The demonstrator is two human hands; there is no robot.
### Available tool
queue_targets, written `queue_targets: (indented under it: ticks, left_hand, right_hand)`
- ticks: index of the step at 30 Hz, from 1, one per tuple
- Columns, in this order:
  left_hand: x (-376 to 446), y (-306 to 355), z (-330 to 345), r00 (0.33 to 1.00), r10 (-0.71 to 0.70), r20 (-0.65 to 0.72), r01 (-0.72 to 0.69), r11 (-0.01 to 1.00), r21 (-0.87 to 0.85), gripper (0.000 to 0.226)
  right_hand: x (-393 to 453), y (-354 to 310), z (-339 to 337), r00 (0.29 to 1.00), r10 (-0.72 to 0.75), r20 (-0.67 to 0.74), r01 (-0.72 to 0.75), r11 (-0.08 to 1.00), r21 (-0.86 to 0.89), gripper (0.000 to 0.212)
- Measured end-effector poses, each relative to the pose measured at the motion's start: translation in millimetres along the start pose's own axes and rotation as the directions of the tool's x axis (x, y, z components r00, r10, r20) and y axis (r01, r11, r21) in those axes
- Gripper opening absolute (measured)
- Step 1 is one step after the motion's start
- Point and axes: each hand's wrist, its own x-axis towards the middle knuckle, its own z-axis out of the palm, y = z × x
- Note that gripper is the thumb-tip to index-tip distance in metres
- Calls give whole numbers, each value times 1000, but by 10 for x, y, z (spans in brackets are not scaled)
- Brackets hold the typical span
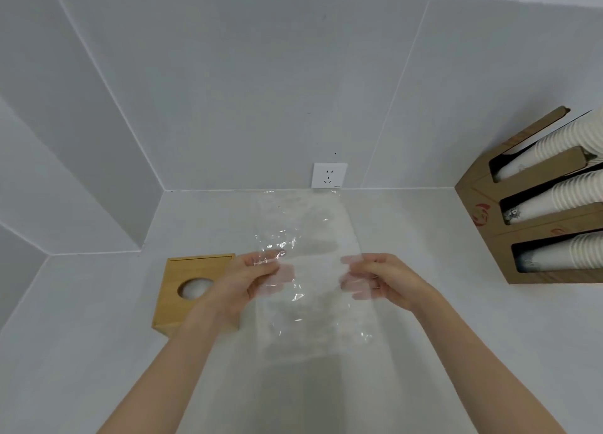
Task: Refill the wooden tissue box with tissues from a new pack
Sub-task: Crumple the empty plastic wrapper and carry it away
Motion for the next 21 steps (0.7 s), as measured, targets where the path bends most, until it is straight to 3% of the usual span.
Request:
queue_targets:
  ticks: [10, 14, 18, 21]
  left_hand:
    - [-92, 31, -139, 987, -95, 126, 80, 990, 120, 20]
    - [-107, 47, -161, 972, -99, 215, 68, 987, 149, 43]
    - [-61, 27, -166, 990, -31, 136, 15, 993, 113, 32]
    - [-27, 17, -170, 995, -13, 101, 12, 1000, 10, 34]
  right_hand:
    - [22, 90, -48, 1000, 10, 27, -12, 998, 65, 19]
    - [44, 114, -48, 1000, 9, 29, -12, 995, 103, 18]
    - [70, 150, -70, 998, 8, 58, -14, 994, 111, 20]
    - [100, 197, -72, 998, -15, 64, 0, 973, 231, 26]
